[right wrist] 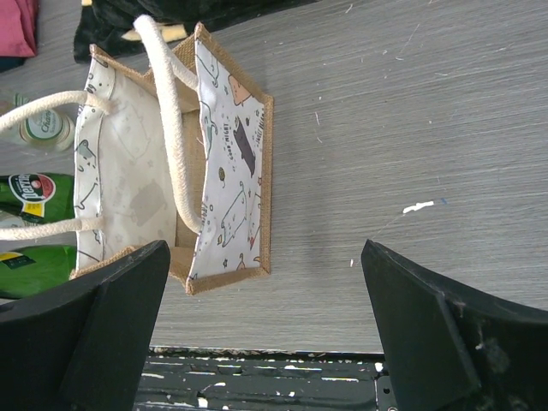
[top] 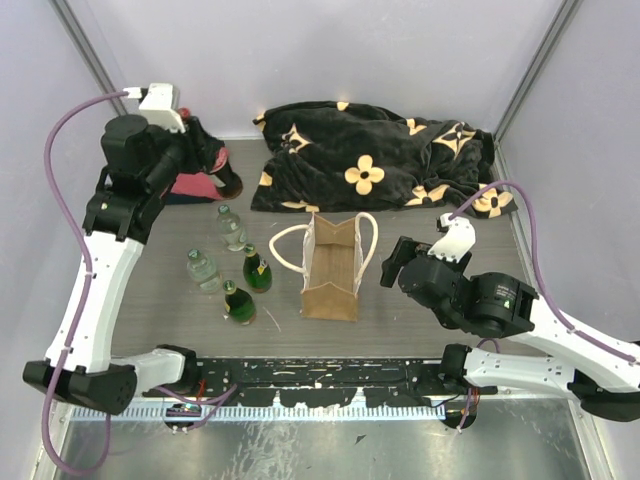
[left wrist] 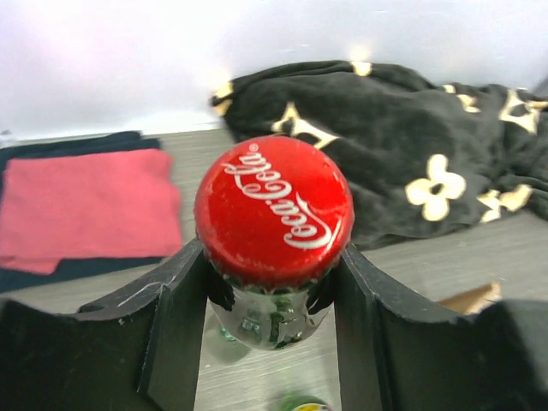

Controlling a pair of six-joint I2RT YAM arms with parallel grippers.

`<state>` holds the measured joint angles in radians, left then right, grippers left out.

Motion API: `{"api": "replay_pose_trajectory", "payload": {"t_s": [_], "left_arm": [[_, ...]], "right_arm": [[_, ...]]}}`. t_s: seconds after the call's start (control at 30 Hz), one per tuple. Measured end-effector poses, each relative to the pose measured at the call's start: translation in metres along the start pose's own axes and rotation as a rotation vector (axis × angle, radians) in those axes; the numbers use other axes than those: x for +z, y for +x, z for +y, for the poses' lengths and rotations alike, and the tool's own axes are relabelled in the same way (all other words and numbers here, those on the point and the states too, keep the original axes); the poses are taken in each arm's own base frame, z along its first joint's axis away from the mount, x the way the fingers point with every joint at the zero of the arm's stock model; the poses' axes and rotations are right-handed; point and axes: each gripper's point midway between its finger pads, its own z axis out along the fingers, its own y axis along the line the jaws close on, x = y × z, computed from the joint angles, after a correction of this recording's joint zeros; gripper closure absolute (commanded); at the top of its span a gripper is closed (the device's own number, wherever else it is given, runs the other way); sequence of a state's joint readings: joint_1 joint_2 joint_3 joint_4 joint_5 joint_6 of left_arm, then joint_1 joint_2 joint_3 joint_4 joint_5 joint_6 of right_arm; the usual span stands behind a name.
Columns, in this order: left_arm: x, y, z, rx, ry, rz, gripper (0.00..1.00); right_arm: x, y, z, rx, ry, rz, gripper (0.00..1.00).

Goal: Place the beverage into the canvas bag

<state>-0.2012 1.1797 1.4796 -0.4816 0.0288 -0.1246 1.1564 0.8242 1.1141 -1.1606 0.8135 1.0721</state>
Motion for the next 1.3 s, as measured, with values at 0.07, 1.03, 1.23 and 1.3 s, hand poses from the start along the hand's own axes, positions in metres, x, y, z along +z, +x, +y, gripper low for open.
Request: {"api": "replay_pose_trajectory", "payload": {"t_s": [0.07, 1.03, 1.23, 1.3], "left_arm": [[0.004, -0.006, -0.018, -0.008, 0.049, 0.012, 1.0], [0.001, 0.099, -0.244, 0.138, 0.629, 0.266, 1.0], [0.02, 0.154, -0.246, 0.16, 0.623, 0.362, 1.0], [0.027, 0.168, -0.248, 0.159, 0.618, 0.388, 1.0]], "right_arm": [[0.0, 0.0, -0.001, 0.002, -0.001, 0.0, 0.0], [0.005, 0.004, -0.008, -0.012, 0.07, 0.003, 0.0], [0.003, 0.003, -0.011, -0.023, 0.081, 0.007, 0.0], [0.003, 0.004, -0.011, -0.024, 0.083, 0.008, 0.0]]}}
